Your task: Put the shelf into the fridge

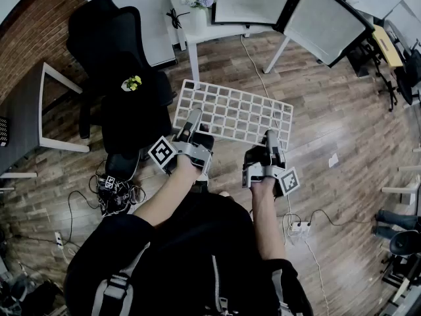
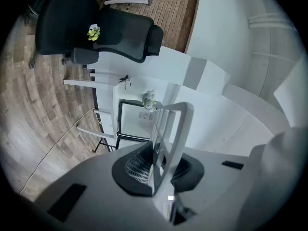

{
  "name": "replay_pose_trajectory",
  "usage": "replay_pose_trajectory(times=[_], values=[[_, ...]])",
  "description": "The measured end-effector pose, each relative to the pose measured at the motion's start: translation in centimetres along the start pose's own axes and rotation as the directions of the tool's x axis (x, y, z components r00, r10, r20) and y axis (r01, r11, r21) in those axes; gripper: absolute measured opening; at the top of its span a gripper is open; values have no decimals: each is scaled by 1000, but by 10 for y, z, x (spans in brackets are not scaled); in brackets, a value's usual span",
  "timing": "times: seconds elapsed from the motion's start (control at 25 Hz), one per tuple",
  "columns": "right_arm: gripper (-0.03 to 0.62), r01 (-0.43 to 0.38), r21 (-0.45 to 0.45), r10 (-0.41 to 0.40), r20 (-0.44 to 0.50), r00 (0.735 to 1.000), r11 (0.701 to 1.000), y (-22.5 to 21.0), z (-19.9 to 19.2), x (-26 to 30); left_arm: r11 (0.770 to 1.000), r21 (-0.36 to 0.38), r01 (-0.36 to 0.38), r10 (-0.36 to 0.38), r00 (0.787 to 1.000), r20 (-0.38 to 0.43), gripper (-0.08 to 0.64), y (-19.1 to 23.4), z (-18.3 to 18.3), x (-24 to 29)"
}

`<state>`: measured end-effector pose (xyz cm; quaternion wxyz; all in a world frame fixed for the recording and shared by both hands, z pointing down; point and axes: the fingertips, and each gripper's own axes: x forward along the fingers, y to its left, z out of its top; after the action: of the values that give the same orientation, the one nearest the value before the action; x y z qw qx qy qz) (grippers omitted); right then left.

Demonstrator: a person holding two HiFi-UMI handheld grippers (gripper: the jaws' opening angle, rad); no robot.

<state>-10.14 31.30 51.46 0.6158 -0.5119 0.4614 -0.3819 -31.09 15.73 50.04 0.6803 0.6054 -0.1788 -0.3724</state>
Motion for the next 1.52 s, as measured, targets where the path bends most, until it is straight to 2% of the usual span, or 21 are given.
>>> replay_pose_trajectory(times=[0.48,0.8,1.52], values=[[46,-39,3,39,-10,999,999,2,0,-3,1000,14,-4,4,1000,-14,46,1,0,-3],[46,-33,33,33,0,999,999,-1,0,-3,1000,21,-8,9,1000,-23,46,1,-1,-2],[46,-22,36,21,24,999,999,-12,-6,6,1000,24,-15,17,998,-56,46,5,12,11]])
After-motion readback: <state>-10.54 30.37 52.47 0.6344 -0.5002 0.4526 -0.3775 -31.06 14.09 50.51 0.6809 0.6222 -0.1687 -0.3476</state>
